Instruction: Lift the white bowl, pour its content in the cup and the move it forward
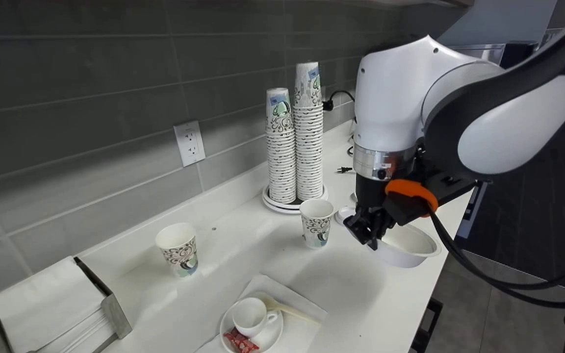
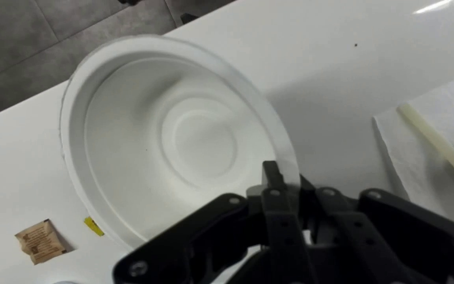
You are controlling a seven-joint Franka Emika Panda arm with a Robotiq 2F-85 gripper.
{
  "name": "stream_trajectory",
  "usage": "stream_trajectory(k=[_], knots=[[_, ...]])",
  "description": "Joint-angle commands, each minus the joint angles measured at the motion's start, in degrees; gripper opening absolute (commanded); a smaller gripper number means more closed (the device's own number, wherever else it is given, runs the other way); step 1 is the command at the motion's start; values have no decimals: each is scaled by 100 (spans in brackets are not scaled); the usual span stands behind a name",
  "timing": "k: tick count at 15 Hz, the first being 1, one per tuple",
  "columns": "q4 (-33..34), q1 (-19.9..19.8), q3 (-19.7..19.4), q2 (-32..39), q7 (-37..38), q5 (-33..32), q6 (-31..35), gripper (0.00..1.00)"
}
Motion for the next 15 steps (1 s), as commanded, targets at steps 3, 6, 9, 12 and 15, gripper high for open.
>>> stream_trajectory(k=[3,6,9,12,15], knots=[[-186,193,-41,451,231,-377,716,1],[-119,255,-105,756,305,-812,1089,1],[-16,333,-256,1043,508,-1518,1344,1],[111,279,-249,1308,595,-1932,1382,1],[202,313,-265,1483,513,-2058,1377,31]])
